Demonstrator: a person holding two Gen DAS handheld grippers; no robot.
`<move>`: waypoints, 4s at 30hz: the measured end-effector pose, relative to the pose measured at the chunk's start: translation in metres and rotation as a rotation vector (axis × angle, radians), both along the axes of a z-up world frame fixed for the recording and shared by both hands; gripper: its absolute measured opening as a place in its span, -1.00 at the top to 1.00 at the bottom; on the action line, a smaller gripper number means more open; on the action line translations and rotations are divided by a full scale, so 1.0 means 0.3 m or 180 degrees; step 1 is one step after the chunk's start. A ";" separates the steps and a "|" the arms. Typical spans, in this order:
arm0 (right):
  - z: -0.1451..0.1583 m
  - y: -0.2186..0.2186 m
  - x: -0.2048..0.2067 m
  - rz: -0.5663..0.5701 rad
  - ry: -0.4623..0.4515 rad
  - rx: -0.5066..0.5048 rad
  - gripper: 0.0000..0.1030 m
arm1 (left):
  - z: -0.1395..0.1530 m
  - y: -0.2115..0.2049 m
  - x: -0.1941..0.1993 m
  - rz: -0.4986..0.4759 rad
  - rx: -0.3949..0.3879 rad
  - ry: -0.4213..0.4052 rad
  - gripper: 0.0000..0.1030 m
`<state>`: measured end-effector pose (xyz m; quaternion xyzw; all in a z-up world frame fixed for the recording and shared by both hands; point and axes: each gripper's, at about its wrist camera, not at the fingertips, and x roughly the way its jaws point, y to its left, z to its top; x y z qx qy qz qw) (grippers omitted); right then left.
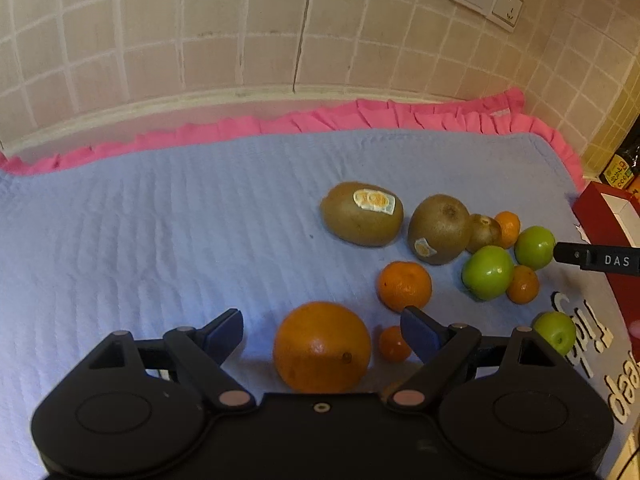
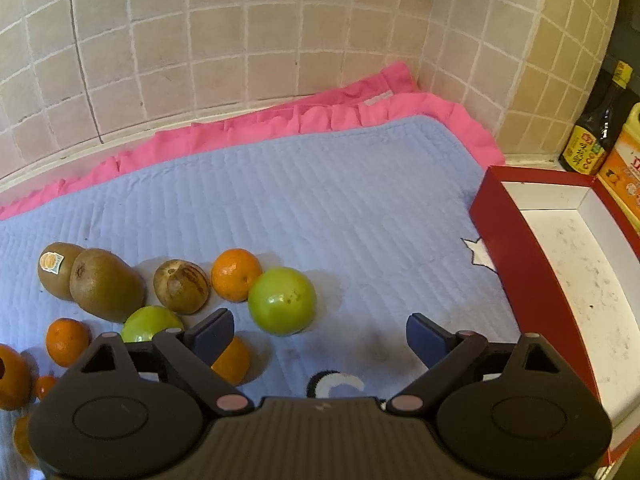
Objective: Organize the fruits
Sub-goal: 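Move both tools toward the fruit, left toward the large orange, right toward the green lime, then close the left tool on the large orange while the right tool grasps the green lime, then carry both fruits into the red-rimmed box and open both tools, then withdraw both tools from the box back over the mat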
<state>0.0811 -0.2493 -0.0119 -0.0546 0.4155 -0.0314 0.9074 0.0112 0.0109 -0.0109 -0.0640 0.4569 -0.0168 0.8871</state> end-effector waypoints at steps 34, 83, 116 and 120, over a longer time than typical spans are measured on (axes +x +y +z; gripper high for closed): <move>-0.083 -0.082 0.128 0.0094 0.0251 0.0652 0.02 | -0.029 -0.011 0.017 0.0027 -0.0231 0.0024 -0.31; 0.052 -1.085 -0.133 -0.1109 0.0377 0.0652 -0.24 | 0.105 -1.551 0.588 -0.2492 -0.0514 0.0037 -0.51; 0.196 -0.171 0.045 0.0596 0.0286 0.0495 -0.55 | 0.284 -0.042 0.299 -0.0841 -0.0302 -0.0467 -0.57; 0.086 -0.078 0.010 0.0767 0.0567 0.0452 -0.55 | 0.180 -0.108 0.267 -0.1106 -0.0153 -0.0340 -0.57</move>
